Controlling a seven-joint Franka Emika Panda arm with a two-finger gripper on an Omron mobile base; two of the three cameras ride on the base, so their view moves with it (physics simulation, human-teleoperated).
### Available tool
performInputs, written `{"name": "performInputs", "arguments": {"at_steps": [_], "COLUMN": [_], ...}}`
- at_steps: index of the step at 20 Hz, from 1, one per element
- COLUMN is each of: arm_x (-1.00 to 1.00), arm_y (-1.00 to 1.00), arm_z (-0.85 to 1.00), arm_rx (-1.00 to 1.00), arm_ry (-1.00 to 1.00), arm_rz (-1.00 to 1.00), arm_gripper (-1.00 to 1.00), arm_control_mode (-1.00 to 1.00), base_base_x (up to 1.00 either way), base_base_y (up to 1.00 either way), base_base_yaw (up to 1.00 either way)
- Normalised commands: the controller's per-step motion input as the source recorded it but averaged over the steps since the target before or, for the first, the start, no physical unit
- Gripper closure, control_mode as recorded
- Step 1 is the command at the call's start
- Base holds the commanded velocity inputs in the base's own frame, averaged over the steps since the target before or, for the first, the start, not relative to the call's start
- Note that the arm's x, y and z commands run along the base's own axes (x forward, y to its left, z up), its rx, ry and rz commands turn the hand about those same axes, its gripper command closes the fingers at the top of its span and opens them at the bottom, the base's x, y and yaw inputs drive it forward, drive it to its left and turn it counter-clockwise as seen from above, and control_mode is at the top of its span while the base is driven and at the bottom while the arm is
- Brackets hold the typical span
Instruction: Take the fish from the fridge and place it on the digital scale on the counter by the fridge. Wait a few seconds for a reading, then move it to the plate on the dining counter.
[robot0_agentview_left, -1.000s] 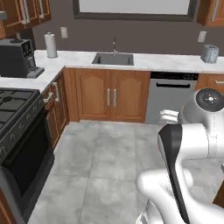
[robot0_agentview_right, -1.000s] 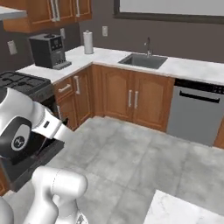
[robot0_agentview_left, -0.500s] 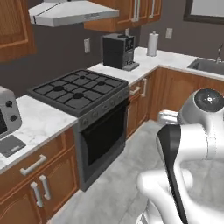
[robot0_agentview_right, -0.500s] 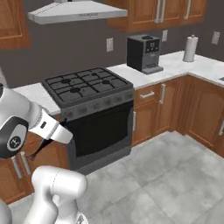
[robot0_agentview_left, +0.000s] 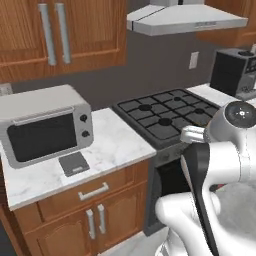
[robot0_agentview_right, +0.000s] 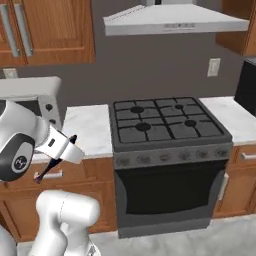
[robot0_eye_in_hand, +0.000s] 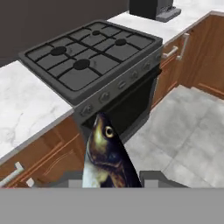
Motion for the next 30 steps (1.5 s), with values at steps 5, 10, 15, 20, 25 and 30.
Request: {"name": "performInputs", "arguments": {"at_steps": [5, 10, 15, 20, 25, 30], "arm_x": [0.00, 0.00, 0.00, 0.00, 0.08, 0.15], "arm_y": [0.00, 0.00, 0.00, 0.00, 0.00, 0.00], "arm_z": [0.00, 0.00, 0.00, 0.00, -0.08, -0.56], "arm_rx": [0.00, 0.00, 0.00, 0.00, 0.00, 0.00], "arm_ry": [0.00, 0.00, 0.00, 0.00, 0.00, 0.02], "arm_rz": [0.00, 0.00, 0.00, 0.00, 0.09, 0.41], "arm_gripper": [1.00, 1.00, 1.00, 1.00, 1.00, 1.00], "arm_control_mode": [1.00, 1.00, 1.00, 1.00, -1.00, -1.00], "base_base_x": [0.67, 0.04, 0.20, 0.72, 0.55, 0.00], "base_base_y": [0.00, 0.07, 0.00, 0.00, 0.00, 0.00], "base_base_yaw": [0.60, 0.72, 0.66, 0.51, 0.36, 0.00]}}
